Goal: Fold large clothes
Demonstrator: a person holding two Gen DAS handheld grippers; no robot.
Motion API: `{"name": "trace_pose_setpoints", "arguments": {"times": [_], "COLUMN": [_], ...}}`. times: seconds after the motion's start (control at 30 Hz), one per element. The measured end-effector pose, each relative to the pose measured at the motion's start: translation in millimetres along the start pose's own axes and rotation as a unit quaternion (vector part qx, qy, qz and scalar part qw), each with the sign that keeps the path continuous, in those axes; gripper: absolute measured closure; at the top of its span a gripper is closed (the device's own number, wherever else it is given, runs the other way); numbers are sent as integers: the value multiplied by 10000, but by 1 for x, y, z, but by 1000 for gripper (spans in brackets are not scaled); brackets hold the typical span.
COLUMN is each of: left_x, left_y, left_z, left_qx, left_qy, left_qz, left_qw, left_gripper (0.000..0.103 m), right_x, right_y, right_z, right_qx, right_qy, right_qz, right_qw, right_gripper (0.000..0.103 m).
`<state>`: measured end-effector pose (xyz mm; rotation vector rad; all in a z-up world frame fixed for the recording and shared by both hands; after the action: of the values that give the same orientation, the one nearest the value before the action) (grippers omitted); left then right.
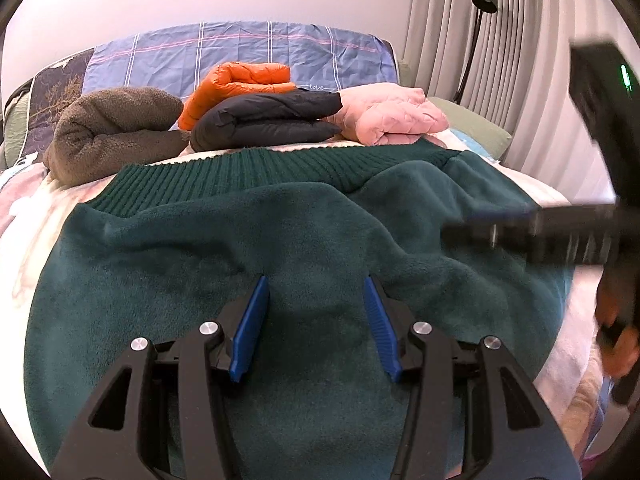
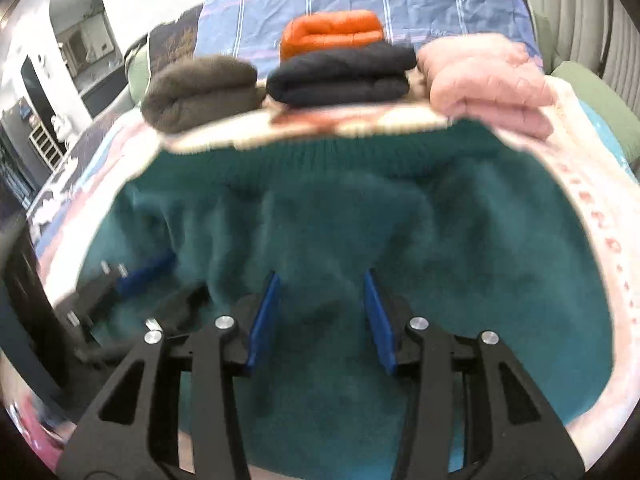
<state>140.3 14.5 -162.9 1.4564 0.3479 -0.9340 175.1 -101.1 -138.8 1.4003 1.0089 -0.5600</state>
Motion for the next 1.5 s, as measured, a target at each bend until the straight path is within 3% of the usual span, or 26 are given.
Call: {"name": "trace_pose_setpoints", "arguments": {"times": [0.1, 0.2, 0.27, 0.3, 0.37, 0.7, 0.77, 0.83, 0.97, 1.0, 1.07, 1.17, 1.27, 1.43, 1.5], "left_x": [0, -1, 0, 0, 2, 2, 1, 0, 0, 0, -1, 2, 0, 0, 1], "left_y": [0, 0, 0, 1, 1, 1, 0, 0, -1, -1, -1, -1, -1, 0, 1], "left_z": [0, -2, -2, -2, 0, -2, -2, -3, -2, -2, -2, 0, -2, -4, -5], "left_qx": [-1, -7, 7, 11, 56, 17, -8, -39, -32, -33, -28, 47, 4, -20, -29], "left_qy": [-5, -29, -17, -16, -17, -102, -143, -181, -174, -174, -168, -82, -141, -179, -191], "left_qz": [3, 12, 28, 29, 19, 72, 96, 115, 125, 127, 127, 90, 102, 130, 128], "left_qw": [10000, 10000, 10000, 10000, 10000, 9999, 9999, 9998, 9998, 9998, 9998, 9999, 9998, 9998, 9997], "left_gripper": [52, 52, 52, 52, 52, 51, 51, 51, 51, 51, 51, 49, 49, 49, 49], "right_x": [-9, 7, 43, 82, 114, 97, 73, 29, -30, -29, 5, 22, 19, -14, -28], "right_y": [29, 63, 70, 63, 58, 59, 60, 54, 24, 8, -24, -34, -29, -37, -43], "right_z": [-7, -4, 8, 16, 29, 22, 21, 9, -22, -23, -14, -9, -9, -12, -20], "right_qx": [-175, -91, -71, -97, 113, -71, 5, 54, -416, -422, -203, -330, -85, -187, -515], "right_qy": [-163, -102, -424, -507, -300, -465, -494, -296, -57, -162, -118, -200, -45, -105, -78], "right_qz": [318, 299, -124, -650, -926, -725, -582, -157, 453, 383, -253, 59, -50, 111, 238], "right_qw": [9992, 9995, 9990, 9965, 9952, 9963, 9971, 9994, 9981, 9982, 9994, 9992, 9999, 9997, 9984], "right_gripper": [55, 53, 45, 38, 37, 37, 40, 40, 44, 46, 48, 48, 46, 49, 51]}}
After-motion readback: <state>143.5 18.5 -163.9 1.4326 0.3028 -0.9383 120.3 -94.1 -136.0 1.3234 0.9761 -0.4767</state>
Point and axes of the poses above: each gripper's, at about its wrist camera, not at the fingertips, and x roughly the way its jaws point, z to its right, y to its top, the point moved 8 cm from there along x, roughly the way its jaws point, and after that the axes turned 8 degrees about -z, right-handed, at the moved point
